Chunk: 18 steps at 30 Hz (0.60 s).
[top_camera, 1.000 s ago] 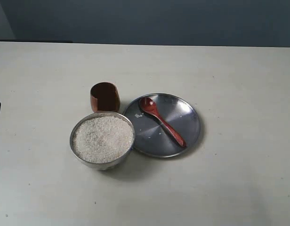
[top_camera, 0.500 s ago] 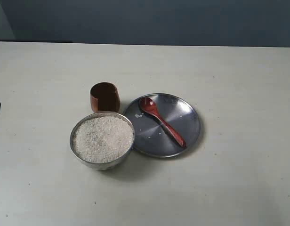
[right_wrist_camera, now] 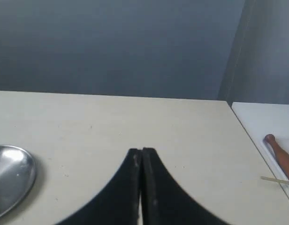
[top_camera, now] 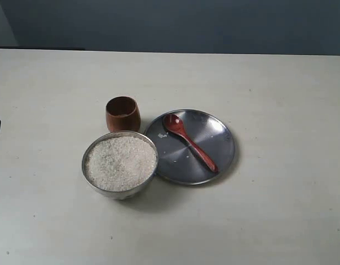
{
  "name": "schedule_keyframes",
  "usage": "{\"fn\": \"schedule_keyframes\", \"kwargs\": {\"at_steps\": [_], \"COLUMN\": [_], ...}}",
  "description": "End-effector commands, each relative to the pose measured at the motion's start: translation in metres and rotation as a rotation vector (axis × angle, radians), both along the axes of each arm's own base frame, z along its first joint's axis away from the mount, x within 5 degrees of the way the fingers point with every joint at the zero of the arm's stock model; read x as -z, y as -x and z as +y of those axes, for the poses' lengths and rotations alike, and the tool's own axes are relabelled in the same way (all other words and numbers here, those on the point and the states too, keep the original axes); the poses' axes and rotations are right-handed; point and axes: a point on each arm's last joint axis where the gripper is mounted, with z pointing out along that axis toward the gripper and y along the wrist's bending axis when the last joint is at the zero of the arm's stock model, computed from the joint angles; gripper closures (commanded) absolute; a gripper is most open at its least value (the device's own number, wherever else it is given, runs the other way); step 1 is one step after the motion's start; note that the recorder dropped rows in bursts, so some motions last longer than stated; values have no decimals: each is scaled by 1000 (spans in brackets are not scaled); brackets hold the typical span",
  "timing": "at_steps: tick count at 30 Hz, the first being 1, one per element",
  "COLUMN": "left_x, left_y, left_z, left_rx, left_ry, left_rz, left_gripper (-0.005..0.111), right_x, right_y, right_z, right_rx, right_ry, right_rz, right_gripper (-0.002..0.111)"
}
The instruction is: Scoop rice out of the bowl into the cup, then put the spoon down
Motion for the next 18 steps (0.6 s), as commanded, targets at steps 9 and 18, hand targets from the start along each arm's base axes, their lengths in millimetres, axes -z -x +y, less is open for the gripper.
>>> {"fn": "schedule_keyframes", "kwargs": {"at_steps": [9, 18], "left_x": [0, 0], "left_y": [0, 0], "left_z": [1, 1], "left_rx": [-4, -4], "left_ry": [-2, -2], "left_rz": [-3, -3], "left_gripper": [106, 106], "right_x": [2, -11], "right_y": [2, -7], "right_z": [1, 17], "right_rx": [-6, -144], "right_ry": [-16, -72], "right_rz": [1, -238], "right_gripper": [108, 108]}}
